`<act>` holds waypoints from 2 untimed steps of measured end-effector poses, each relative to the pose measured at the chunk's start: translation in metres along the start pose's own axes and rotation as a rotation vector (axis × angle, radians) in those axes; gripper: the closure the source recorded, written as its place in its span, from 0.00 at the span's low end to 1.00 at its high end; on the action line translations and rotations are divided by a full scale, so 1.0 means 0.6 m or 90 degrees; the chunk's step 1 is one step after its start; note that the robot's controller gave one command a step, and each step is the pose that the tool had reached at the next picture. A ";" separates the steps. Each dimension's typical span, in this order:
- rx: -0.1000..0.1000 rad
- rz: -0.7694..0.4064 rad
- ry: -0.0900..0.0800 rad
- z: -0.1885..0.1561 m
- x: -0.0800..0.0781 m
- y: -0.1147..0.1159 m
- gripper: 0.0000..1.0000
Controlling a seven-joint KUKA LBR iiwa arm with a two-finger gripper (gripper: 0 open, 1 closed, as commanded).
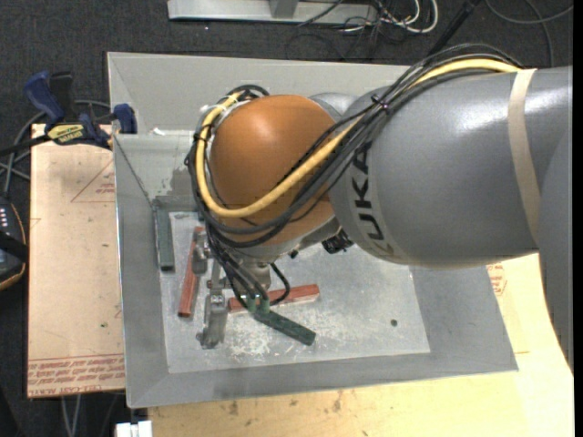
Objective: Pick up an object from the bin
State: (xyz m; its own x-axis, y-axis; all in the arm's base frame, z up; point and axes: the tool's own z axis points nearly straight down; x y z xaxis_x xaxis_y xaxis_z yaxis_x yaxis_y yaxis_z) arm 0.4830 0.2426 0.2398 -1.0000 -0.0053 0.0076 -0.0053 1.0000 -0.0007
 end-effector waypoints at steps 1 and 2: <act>0.003 -0.034 -0.001 0.154 -0.067 -0.152 0.00; 0.000 0.009 0.000 0.290 -0.080 -0.202 0.00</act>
Offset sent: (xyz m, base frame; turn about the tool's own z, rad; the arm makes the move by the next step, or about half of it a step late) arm 0.0397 -0.0856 -0.0872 -0.0622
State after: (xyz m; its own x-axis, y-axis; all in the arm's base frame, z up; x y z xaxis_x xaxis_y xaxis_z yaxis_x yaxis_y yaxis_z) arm 0.5302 0.1217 0.0655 -0.9999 0.0091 0.0068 0.0091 1.0000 -0.0014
